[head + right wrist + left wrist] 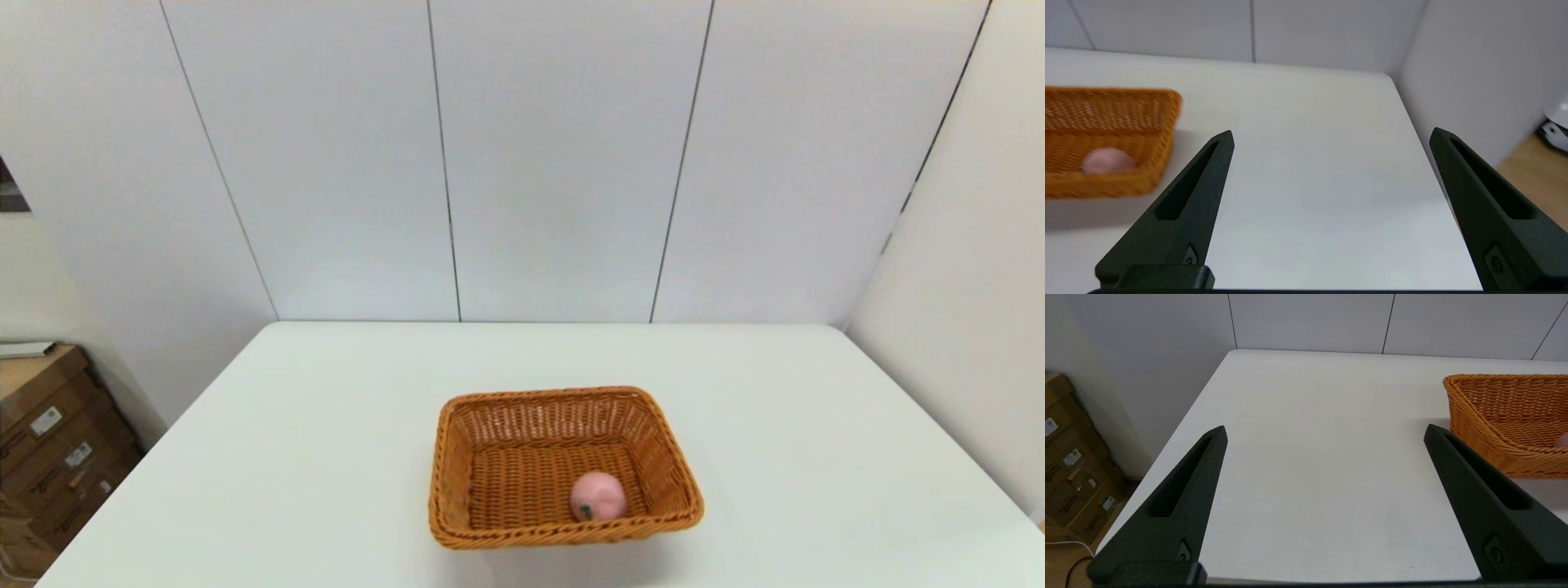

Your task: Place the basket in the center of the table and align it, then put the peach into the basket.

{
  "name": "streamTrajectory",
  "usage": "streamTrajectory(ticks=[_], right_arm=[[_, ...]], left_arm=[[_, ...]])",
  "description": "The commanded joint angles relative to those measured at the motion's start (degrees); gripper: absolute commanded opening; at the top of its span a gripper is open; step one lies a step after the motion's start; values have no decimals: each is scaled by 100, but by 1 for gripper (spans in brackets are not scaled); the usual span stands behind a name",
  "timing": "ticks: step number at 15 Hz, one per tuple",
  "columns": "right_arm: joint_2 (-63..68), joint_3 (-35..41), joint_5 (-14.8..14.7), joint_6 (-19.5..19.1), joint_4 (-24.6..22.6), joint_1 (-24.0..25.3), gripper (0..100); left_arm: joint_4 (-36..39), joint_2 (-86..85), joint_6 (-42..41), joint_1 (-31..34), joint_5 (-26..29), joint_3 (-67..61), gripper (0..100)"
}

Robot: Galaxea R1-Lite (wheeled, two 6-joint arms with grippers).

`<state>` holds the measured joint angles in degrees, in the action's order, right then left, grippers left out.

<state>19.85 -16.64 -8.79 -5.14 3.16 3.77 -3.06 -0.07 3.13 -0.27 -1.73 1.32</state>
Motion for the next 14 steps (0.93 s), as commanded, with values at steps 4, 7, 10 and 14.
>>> streamTrajectory(ticks=[4, 7, 10, 14], right_arm=[[-2002, 1260, 431, 13, 185, -324, 100], [-1993, 1383, 765, 49, 115, -333, 100], [-1993, 1576, 844, 233, -131, -333, 100], [-1993, 1567, 826, 365, -114, -333, 100]], left_arm=[[-2, -1, 12, 0, -11, 0, 100], [-2, -1, -6, 0, -11, 0, 100], [-2, -1, 3, 0, -3, 0, 100], [-2, -1, 3, 0, -11, 0, 100]])
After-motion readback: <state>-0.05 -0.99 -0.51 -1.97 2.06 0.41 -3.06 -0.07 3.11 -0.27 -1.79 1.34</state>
